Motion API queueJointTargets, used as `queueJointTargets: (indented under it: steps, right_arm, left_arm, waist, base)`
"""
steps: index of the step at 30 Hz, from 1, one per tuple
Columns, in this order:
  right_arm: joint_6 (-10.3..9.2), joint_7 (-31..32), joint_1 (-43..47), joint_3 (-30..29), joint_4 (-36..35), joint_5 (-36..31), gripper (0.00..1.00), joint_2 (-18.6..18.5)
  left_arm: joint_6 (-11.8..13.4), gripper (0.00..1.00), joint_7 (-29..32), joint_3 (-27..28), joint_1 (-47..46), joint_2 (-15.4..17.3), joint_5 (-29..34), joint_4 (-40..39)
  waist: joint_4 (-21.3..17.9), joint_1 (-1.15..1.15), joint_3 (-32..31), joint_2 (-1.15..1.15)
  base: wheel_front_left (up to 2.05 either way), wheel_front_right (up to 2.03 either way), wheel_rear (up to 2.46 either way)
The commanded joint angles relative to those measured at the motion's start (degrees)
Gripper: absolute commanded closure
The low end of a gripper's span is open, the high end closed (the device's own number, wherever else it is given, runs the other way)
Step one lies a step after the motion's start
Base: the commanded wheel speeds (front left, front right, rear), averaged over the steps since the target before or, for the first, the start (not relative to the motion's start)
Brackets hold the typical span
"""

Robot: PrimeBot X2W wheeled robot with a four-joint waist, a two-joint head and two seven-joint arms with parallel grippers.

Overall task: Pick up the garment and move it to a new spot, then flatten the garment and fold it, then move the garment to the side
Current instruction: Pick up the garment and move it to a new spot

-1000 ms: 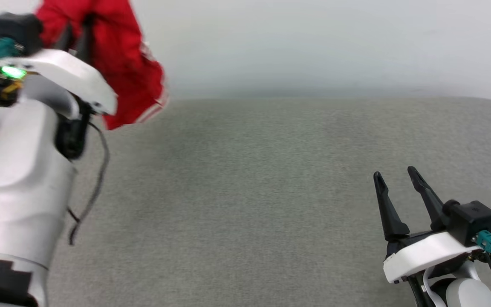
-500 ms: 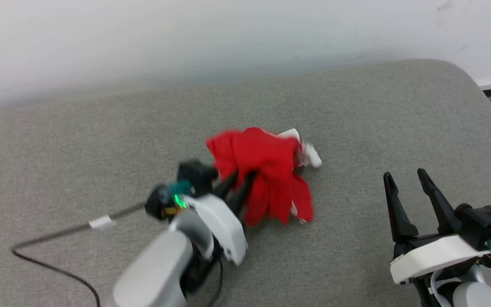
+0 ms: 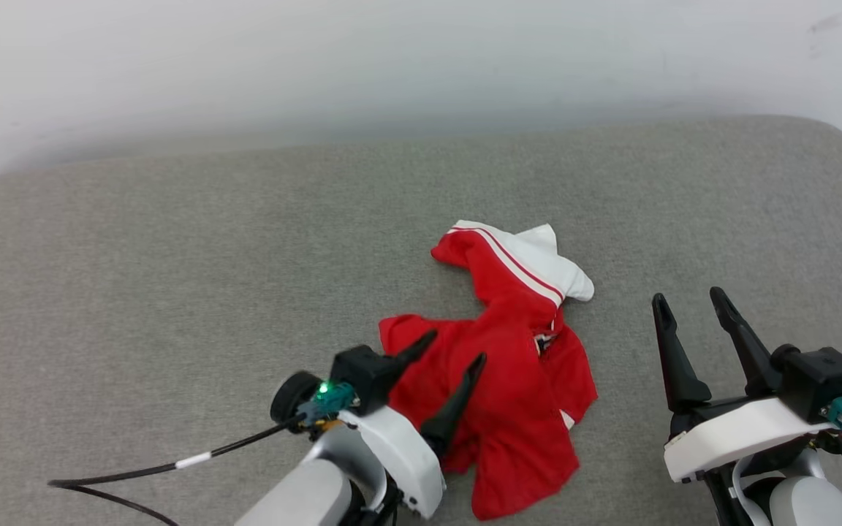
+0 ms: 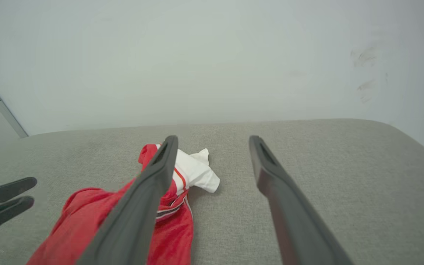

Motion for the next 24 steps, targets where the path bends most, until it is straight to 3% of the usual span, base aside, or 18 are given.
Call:
queueJointTargets:
  steps: [1, 4, 16, 24]
  right_arm:
    - [-0.02, 0.2, -0.2, -0.3, 0.0, -0.6, 0.0, 0.0]
    - [-0.02, 0.6, 0.5, -0.7, 0.0, -0.7, 0.0, 0.0]
    - [-0.02, 2.9, 3.6, -2.4, -1.5, -0.4, 0.0, 0.0]
    - [-0.02, 3.9, 4.9, -2.4, -1.9, -0.3, 0.0, 0.0]
  left_arm:
    - [0.8, 0.0, -2.0, 1.0, -0.9, 0.4, 0.4, -1.5]
    - [1.8, 0.0, -3.8, 2.1, -0.8, 1.0, 0.9, -2.8]
    - [10.6, 0.0, -9.2, 14.2, 3.8, 4.0, -0.6, -5.7]
    - [12.1, 0.0, -9.6, 19.0, 10.1, 8.3, -1.1, -5.7]
  waist:
    - [1.3, 0.0, -1.5, 0.0]
    - [2.0, 0.0, -2.5, 0.0]
    - [4.9, 0.0, -5.3, 0.0]
    - [4.3, 0.0, -6.3, 0.0]
  base:
    - [0.0, 0.0, 0.0]
    - [0.0, 0.0, 0.0]
    - [0.0, 0.0, 0.0]
    - [0.0, 0.0, 0.0]
